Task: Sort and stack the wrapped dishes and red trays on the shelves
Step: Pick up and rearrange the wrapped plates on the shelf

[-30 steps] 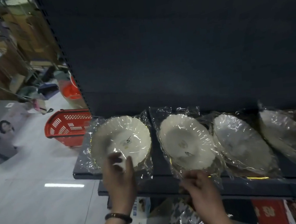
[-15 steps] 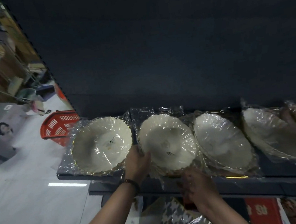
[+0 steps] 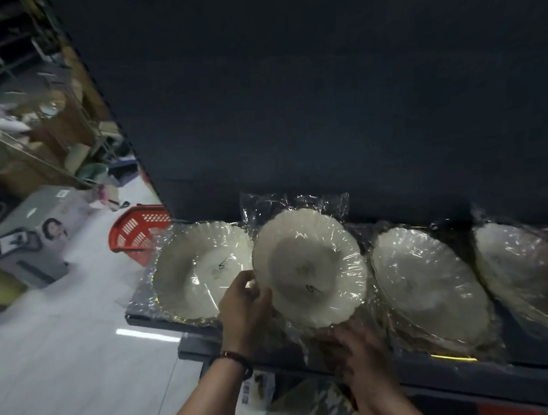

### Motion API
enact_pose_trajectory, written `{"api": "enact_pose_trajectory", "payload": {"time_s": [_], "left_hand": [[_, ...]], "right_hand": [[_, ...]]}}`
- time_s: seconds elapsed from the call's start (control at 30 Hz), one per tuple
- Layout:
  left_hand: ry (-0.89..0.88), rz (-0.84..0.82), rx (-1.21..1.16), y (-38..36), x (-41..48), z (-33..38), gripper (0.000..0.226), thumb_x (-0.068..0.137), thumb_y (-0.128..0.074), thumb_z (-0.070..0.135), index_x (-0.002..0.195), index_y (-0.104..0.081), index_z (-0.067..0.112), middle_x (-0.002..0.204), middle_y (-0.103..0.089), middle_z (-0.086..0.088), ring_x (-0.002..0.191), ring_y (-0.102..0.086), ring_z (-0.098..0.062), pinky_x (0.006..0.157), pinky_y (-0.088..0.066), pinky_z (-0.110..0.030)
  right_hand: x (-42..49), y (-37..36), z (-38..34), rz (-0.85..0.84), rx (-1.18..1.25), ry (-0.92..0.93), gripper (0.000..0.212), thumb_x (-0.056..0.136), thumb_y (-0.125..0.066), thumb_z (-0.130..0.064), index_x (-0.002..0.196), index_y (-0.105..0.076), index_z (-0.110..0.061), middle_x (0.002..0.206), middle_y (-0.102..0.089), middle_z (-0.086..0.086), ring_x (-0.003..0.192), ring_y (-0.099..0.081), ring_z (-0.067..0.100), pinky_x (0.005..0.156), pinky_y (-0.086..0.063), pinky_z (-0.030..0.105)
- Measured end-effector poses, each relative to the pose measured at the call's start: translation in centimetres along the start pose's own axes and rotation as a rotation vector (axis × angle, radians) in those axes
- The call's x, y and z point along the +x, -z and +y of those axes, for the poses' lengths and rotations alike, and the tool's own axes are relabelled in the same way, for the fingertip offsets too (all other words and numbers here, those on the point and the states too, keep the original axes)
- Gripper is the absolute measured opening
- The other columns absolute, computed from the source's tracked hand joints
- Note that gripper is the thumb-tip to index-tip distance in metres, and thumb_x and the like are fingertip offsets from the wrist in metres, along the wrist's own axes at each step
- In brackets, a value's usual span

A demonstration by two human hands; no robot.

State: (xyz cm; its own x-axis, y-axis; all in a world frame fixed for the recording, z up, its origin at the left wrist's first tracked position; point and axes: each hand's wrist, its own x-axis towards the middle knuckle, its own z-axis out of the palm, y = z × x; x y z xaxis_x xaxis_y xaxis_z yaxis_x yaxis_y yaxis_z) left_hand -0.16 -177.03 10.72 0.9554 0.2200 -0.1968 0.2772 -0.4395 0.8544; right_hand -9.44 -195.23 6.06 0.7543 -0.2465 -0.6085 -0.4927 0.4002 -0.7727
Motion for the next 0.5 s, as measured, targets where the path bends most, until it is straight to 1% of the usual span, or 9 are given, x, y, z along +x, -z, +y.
{"api": "enact_pose_trajectory", "payload": {"time_s": [0.07,0.1,0.17,0.2,0.27,0.33,0.4,0.47,0.5], "left_hand": [[-0.006,0.041,-0.043,1.4,0.0,-0.9,0.026,0.084,-0.069,0.028,0.11,-0.071,0.029,0.072,-0.078,0.003,0.069,-0.075,-0.017,0.071,-0.059,-0.041],[0.0,0.065,-0.078,2.2,-0.2,-1.3,0.026,0.085,-0.07,0.03,0.11,-0.069,0.031,0.074,-0.078,0.002,0.069,-0.075,-0.019,0.071,-0.061,-0.046],[0.021,0.119,-0.171,3.8,-0.6,-2.1,0.026,0.081,-0.069,0.041,0.107,-0.068,0.036,0.076,-0.079,-0.001,0.066,-0.077,-0.023,0.068,-0.062,-0.053],[0.034,0.15,-0.216,4.6,-0.7,-2.5,0.026,0.079,-0.069,0.045,0.104,-0.068,0.04,0.076,-0.079,-0.001,0.066,-0.077,-0.024,0.068,-0.062,-0.054],[0.077,0.226,-0.287,6.0,-0.8,-3.0,0.025,0.075,-0.069,0.046,0.099,-0.069,0.043,0.077,-0.079,0.0,0.068,-0.078,-0.026,0.07,-0.063,-0.055],[0.128,0.283,-0.357,7.4,-0.3,-4.2,0.022,0.071,-0.068,0.042,0.093,-0.07,0.036,0.077,-0.078,-0.002,0.072,-0.078,-0.03,0.073,-0.064,-0.059],[0.183,0.317,-0.393,8.6,0.7,-6.0,0.021,0.068,-0.069,0.04,0.087,-0.069,0.03,0.078,-0.077,-0.004,0.077,-0.078,-0.035,0.076,-0.063,-0.064],[0.26,0.33,-0.435,9.5,1.8,-7.8,0.022,0.063,-0.07,0.038,0.084,-0.069,0.029,0.078,-0.077,-0.007,0.08,-0.077,-0.04,0.076,-0.063,-0.066],[0.288,0.321,-0.459,9.7,2.3,-8.8,0.022,0.061,-0.07,0.036,0.082,-0.069,0.027,0.077,-0.077,-0.009,0.08,-0.077,-0.041,0.075,-0.063,-0.066]], "right_hand": [[-0.4,-1.2,-0.2,-0.048,-0.019,0.044,0.064,0.077,-0.084,-0.051,0.134,-0.067,-0.027,0.12,-0.078,0.006,0.11,-0.075,0.03,0.105,-0.053,0.056],[-0.9,-2.0,-0.6,-0.068,-0.038,0.076,0.071,0.075,-0.086,-0.053,0.139,-0.064,-0.029,0.124,-0.077,0.005,0.113,-0.073,0.029,0.109,-0.051,0.058],[-1.7,-3.9,-1.3,-0.122,-0.082,0.137,0.083,0.078,-0.086,-0.042,0.151,-0.051,-0.03,0.129,-0.072,-0.001,0.122,-0.068,0.027,0.111,-0.049,0.059],[-2.0,-4.8,-1.6,-0.154,-0.115,0.171,0.087,0.078,-0.082,-0.038,0.156,-0.044,-0.031,0.129,-0.07,-0.005,0.123,-0.067,0.023,0.109,-0.051,0.056],[-2.4,-6.7,-2.2,-0.191,-0.168,0.216,0.093,0.073,-0.076,-0.035,0.158,-0.038,-0.034,0.133,-0.068,-0.005,0.123,-0.066,0.016,0.097,-0.057,0.04],[-2.1,-8.7,-2.6,-0.234,-0.204,0.242,0.094,0.072,-0.077,-0.032,0.158,-0.039,-0.036,0.137,-0.065,-0.001,0.122,-0.067,0.013,0.093,-0.059,0.035],[-2.2,-10.7,-3.4,-0.284,-0.261,0.266,0.089,0.074,-0.078,-0.031,0.154,-0.041,-0.044,0.132,-0.066,-0.007,0.112,-0.072,0.009,0.094,-0.062,0.04],[-1.7,-12.7,-3.6,-0.321,-0.339,0.29,0.068,0.083,-0.079,-0.023,0.136,-0.05,-0.054,0.121,-0.074,-0.012,0.103,-0.076,0.008,0.091,-0.062,0.04],[-1.4,-13.6,-3.7,-0.334,-0.377,0.303,0.058,0.088,-0.077,-0.017,0.127,-0.056,-0.055,0.115,-0.077,-0.012,0.1,-0.077,0.01,0.089,-0.063,0.04]]}}
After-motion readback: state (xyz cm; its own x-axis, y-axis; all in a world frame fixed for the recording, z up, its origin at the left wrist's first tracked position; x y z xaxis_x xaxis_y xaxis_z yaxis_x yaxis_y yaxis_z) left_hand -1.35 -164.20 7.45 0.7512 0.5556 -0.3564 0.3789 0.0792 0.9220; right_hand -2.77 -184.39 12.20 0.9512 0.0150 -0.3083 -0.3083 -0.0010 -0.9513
